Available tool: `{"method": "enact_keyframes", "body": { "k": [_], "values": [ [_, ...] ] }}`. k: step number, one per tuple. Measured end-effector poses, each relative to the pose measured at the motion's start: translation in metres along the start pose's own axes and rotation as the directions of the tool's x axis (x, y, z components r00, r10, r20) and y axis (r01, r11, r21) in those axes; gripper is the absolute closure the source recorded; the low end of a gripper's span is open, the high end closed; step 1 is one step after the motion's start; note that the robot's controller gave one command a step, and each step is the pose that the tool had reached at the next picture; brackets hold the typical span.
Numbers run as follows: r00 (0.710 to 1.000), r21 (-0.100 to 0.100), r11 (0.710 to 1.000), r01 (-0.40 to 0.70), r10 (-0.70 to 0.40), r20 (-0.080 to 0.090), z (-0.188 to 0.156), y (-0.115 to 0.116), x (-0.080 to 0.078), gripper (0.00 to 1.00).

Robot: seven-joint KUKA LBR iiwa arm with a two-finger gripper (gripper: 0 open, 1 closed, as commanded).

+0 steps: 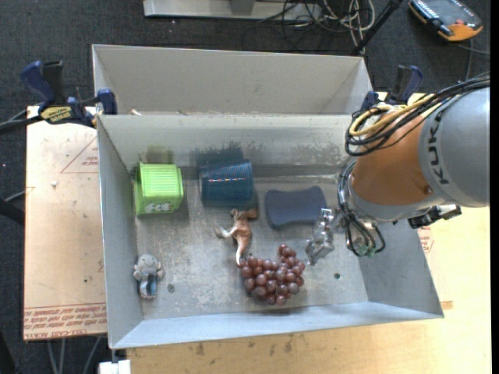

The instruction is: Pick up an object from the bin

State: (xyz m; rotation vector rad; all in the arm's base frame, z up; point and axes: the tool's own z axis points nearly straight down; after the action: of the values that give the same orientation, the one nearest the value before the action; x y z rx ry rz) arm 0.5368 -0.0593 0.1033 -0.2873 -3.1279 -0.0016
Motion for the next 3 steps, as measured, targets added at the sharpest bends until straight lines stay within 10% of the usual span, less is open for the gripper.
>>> {"method": "enact_keyframes", "body": {
  "k": [3],
  "values": [
    [1.0,0.001,1.0,-0.019,0.019,-0.003,-0.085,0.002,0.012,1.0]
  ]
}}
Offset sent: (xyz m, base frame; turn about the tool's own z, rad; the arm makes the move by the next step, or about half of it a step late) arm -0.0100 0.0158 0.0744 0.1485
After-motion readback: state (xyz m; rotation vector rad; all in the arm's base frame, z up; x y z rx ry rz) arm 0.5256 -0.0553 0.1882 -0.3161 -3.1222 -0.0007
